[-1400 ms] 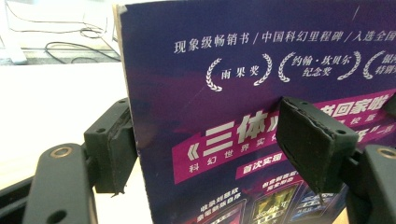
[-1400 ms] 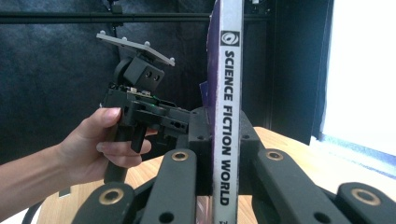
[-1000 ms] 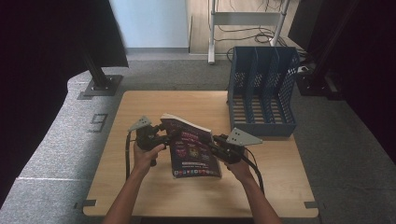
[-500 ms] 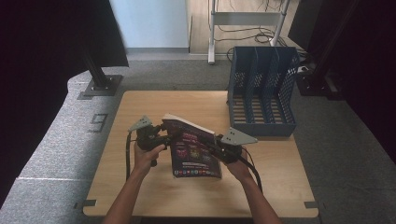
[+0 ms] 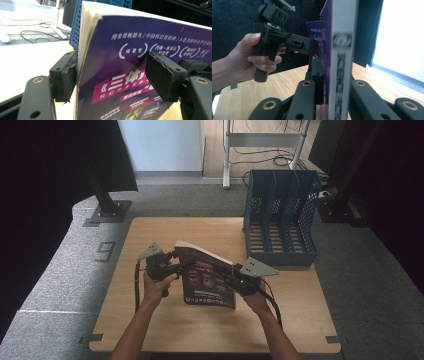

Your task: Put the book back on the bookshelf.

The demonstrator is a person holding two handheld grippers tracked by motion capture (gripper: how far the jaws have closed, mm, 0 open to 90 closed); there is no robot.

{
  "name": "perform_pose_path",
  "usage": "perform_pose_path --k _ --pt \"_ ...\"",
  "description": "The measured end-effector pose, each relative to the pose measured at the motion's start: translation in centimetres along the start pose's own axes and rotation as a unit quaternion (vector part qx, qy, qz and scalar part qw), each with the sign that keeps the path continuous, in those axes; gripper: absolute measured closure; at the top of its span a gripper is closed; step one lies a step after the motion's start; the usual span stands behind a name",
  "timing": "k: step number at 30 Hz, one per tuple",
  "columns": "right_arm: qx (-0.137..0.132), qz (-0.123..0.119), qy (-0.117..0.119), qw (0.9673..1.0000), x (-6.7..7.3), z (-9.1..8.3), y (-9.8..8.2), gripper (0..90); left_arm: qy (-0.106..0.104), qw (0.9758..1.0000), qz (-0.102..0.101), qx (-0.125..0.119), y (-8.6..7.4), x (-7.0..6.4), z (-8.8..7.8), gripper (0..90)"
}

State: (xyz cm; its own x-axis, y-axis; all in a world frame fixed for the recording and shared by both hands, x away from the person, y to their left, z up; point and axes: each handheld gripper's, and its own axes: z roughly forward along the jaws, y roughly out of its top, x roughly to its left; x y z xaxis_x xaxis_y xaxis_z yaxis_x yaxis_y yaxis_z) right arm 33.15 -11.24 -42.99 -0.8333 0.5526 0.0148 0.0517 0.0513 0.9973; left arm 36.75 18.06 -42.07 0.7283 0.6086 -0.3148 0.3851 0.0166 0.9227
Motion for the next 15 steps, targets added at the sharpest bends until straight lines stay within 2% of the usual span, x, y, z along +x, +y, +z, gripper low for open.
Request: perform_pose_path --k 6,15 --pt "0.022 -0.007 -0.013 0.9997 0.0 0.8 0.3 70.9 -0.002 1.0000 0.002 -0.003 0.0 -0.3 0.0 28.3" --pt "0.040 -0.006 -0.027 0.9988 0.0 1.5 0.4 79.9 0.002 1.0000 0.006 0.000 -0.1 -0.2 0.0 28.2"
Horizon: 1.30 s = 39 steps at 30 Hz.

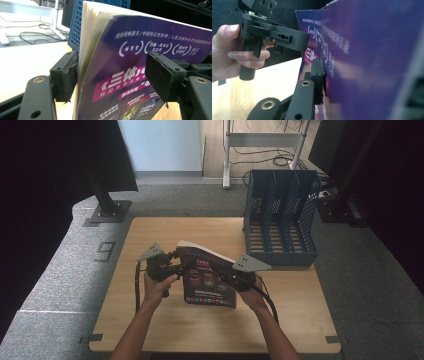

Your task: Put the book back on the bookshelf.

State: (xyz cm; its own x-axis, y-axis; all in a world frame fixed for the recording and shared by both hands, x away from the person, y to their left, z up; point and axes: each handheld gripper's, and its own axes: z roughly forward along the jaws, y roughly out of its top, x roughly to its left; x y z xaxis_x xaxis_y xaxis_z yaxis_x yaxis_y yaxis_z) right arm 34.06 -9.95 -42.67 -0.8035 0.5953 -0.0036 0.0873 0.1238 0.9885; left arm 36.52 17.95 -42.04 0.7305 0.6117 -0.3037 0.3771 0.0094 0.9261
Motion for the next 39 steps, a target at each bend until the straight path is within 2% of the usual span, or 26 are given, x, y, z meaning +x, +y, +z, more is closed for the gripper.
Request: perform_pose_path --k 3,7,10,13,19,27,34,39 --pt "-0.001 0.000 0.001 1.0000 0.2 -0.1 0.0 80.7 0.006 1.0000 0.002 0.000 -0.2 0.0 0.0 28.1" --pt "-0.006 0.005 -0.002 1.0000 0.2 -0.2 -0.1 81.0 0.014 0.9999 -0.004 0.002 -0.7 0.2 0.0 27.9" --pt "-0.011 0.015 -0.007 0.9998 -0.1 -0.3 -0.2 81.1 0.021 0.9998 -0.006 0.006 -1.1 0.4 0.0 27.7" --pt "-0.018 0.026 -0.008 0.9995 -0.3 -0.5 -0.4 81.1 0.030 0.9995 0.002 0.014 -1.4 0.3 0.0 27.4" --pt "-0.024 0.033 -0.008 0.9991 -0.3 -0.8 -0.5 81.1 0.032 0.9993 -0.002 0.022 -2.3 0.2 -0.1 27.3" --pt "-0.030 0.038 -0.015 0.9987 -0.4 -1.3 -0.4 81.2 0.046 0.9982 -0.004 0.038 -4.1 0.7 -0.3 27.3" --pt "-0.037 0.042 -0.024 0.9981 -0.6 -1.9 -0.4 81.2 0.044 0.9977 -0.013 0.050 -5.7 0.8 -0.2 27.0" --pt "-0.041 0.045 -0.027 0.9978 -0.6 -2.2 -0.5 81.2 0.048 0.9973 -0.012 0.054 -6.3 0.8 0.0 27.0"
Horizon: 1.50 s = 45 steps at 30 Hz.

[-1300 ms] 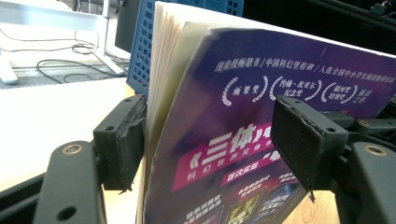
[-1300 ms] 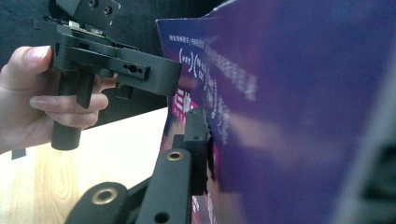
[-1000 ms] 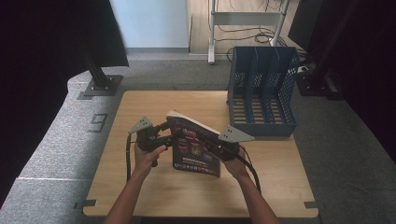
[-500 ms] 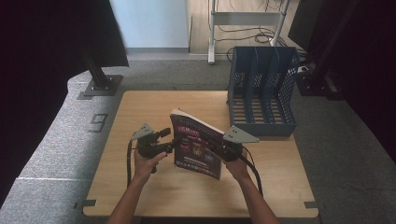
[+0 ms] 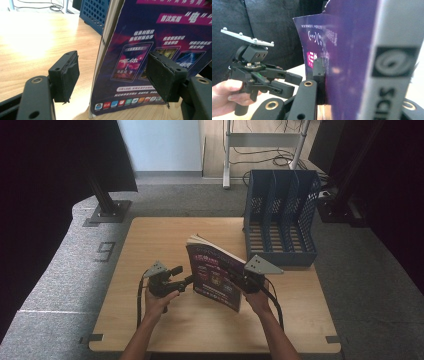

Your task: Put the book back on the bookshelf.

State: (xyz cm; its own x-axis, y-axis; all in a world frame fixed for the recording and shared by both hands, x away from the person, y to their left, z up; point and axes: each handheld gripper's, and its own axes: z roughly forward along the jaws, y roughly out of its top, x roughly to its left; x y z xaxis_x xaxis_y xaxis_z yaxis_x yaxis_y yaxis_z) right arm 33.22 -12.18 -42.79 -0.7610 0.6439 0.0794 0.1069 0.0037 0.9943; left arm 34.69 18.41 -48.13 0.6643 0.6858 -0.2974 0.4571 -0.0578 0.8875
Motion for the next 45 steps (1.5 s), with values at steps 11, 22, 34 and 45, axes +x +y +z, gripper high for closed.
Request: perform_pose_path --k 11,22,34,45 --pt "-0.002 0.001 -0.005 1.0000 -0.2 -0.4 0.1 81.2 0.009 0.9998 0.006 0.014 -1.1 0.0 0.3 27.0" --pt "-0.003 0.000 -0.016 0.9999 -0.4 -0.7 0.5 81.2 0.020 0.9993 0.006 0.032 -2.5 0.3 0.6 27.1" --pt "-0.009 -0.006 -0.023 0.9997 -0.7 -1.3 1.2 81.2 0.034 0.9983 0.007 0.047 -3.7 0.5 0.9 27.1" --pt "-0.019 -0.007 -0.031 0.9993 -1.0 -1.8 2.0 81.3 0.043 0.9974 0.013 0.057 -4.1 0.4 1.1 27.2"
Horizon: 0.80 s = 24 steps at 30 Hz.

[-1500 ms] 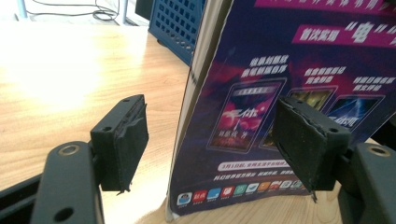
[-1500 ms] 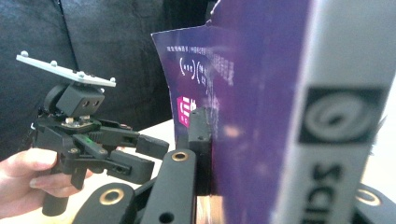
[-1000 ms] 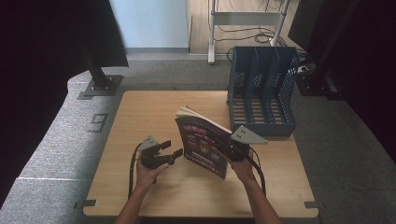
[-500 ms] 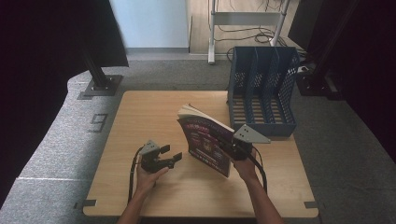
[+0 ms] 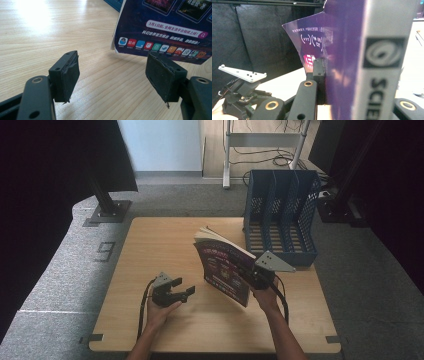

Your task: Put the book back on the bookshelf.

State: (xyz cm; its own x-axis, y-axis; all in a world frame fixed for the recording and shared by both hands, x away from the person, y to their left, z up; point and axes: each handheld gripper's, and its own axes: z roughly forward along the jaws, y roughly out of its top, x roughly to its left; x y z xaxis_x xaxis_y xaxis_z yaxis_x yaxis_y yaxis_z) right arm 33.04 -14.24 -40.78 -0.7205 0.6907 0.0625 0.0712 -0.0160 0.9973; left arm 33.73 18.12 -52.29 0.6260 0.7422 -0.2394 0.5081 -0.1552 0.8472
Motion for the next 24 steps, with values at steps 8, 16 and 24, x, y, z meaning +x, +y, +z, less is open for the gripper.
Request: perform_pose_path --k 8,16,24 --pt "-0.003 -0.001 -0.003 1.0000 -0.1 0.0 0.3 81.3 -0.003 1.0000 -0.003 0.001 -0.1 0.0 -0.1 27.3" --pt "-0.009 -0.003 -0.008 0.9999 -0.3 -0.2 0.8 81.3 0.008 0.9999 0.004 0.008 -0.2 -0.1 0.0 27.3" --pt "-0.015 -0.005 -0.013 0.9998 -0.5 -0.5 1.3 81.3 0.011 0.9999 0.004 0.008 -0.2 -0.1 -0.1 27.3"
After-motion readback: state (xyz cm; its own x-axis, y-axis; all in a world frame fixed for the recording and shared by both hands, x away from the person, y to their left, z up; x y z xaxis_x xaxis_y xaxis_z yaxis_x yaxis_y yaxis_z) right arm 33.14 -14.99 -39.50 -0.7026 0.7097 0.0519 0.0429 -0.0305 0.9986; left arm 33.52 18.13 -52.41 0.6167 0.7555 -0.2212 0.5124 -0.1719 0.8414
